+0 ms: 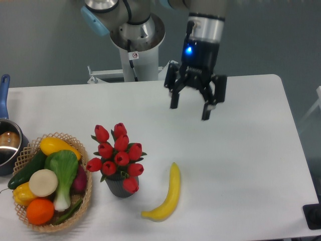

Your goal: Insert the flowers into the vase

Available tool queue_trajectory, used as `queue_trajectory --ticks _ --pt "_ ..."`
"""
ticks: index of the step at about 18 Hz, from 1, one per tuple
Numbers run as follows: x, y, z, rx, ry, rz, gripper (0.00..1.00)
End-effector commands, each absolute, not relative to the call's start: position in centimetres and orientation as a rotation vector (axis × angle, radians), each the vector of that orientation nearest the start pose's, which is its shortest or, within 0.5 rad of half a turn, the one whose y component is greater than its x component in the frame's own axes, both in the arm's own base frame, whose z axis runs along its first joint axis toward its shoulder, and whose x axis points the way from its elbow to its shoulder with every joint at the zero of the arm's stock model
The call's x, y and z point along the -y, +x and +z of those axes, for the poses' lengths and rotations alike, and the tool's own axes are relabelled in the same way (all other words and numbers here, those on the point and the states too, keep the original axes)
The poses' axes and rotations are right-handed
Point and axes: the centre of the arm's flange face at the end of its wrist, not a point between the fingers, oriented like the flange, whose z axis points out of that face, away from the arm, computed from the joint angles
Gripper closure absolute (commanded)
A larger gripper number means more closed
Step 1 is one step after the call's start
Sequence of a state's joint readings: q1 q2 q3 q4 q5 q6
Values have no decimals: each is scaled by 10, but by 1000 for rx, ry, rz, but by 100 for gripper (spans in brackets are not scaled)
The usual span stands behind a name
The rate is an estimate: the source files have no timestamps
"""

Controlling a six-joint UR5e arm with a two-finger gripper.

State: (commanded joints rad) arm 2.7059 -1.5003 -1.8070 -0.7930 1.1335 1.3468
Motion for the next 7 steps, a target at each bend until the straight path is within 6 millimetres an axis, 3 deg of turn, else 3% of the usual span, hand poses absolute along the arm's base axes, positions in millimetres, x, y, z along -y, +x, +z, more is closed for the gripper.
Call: queue_trajectory --ticks 7 --pt "-355 -369 508 -503 -2474 575 0"
